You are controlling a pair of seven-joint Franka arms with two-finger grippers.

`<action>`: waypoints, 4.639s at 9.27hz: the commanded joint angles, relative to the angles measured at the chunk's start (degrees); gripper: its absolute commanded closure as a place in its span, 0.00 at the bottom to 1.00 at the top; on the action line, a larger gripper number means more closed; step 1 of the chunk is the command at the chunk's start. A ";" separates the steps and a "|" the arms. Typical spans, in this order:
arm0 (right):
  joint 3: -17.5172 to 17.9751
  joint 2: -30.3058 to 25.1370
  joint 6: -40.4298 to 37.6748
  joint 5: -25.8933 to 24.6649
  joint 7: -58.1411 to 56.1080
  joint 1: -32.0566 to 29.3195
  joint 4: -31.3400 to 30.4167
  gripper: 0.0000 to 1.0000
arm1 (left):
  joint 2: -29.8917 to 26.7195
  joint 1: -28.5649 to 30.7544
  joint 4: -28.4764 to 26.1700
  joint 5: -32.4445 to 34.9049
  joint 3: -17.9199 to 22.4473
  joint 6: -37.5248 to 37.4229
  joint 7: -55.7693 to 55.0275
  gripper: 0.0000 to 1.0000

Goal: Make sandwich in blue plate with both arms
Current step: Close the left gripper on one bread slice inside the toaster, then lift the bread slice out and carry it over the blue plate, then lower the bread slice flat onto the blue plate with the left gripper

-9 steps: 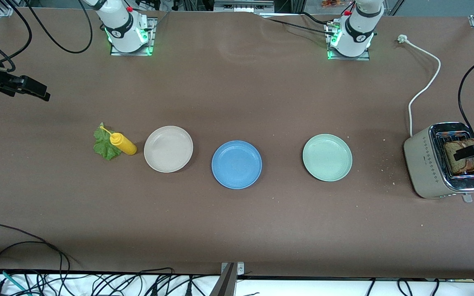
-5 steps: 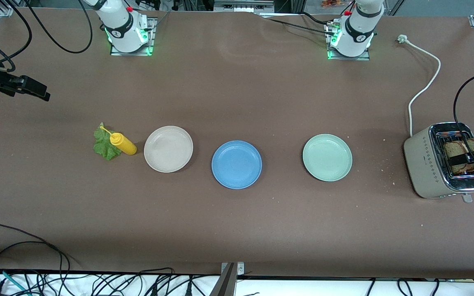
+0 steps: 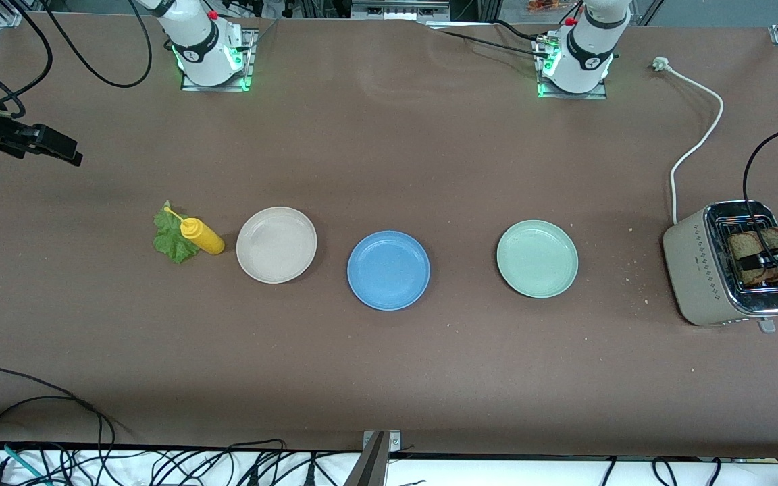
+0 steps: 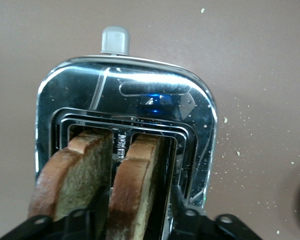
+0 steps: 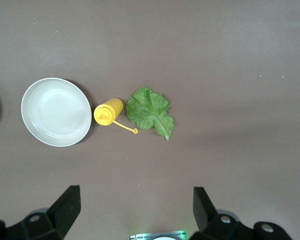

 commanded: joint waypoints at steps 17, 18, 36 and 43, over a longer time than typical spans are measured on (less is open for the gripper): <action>0.20 -0.70 -0.44 1.07 0.39 -0.21 -0.55 0.00 | -3.94 -8.72 14.31 -13.39 -20.27 -21.55 -35.91 1.00; 0.12 -0.70 -0.53 1.07 0.39 -0.21 -0.55 0.00 | -2.10 -11.98 14.05 -15.07 -20.27 -17.80 -40.67 1.00; 0.29 -0.70 -0.44 1.07 0.04 -0.21 -0.55 0.00 | 15.24 -43.27 -5.38 -8.41 -13.79 46.57 -63.56 1.00; 0.29 -0.70 -0.44 1.07 0.04 -0.21 -0.55 0.00 | 15.33 -44.53 -4.33 -9.46 -12.62 47.80 -63.83 1.00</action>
